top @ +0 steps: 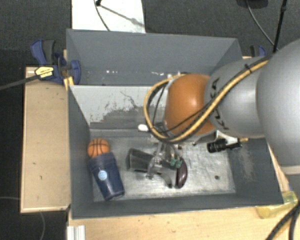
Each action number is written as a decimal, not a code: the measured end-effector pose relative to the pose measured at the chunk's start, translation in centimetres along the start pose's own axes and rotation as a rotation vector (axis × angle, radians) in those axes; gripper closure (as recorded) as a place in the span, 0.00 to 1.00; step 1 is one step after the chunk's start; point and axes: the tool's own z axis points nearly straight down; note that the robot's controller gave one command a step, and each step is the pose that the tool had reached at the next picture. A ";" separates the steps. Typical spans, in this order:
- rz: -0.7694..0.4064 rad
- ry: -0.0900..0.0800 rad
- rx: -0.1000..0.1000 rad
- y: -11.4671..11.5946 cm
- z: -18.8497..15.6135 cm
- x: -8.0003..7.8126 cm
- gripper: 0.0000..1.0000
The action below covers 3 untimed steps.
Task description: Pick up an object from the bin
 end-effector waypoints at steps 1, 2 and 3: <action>0.208 0.006 0.008 -1.7 2.1 0.3 0.00; 0.170 0.020 0.020 -0.6 2.4 1.3 1.00; 0.170 0.020 0.020 -0.6 2.4 1.3 1.00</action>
Offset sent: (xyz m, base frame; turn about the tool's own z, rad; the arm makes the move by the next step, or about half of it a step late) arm -0.0138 0.0042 -0.0323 0.1661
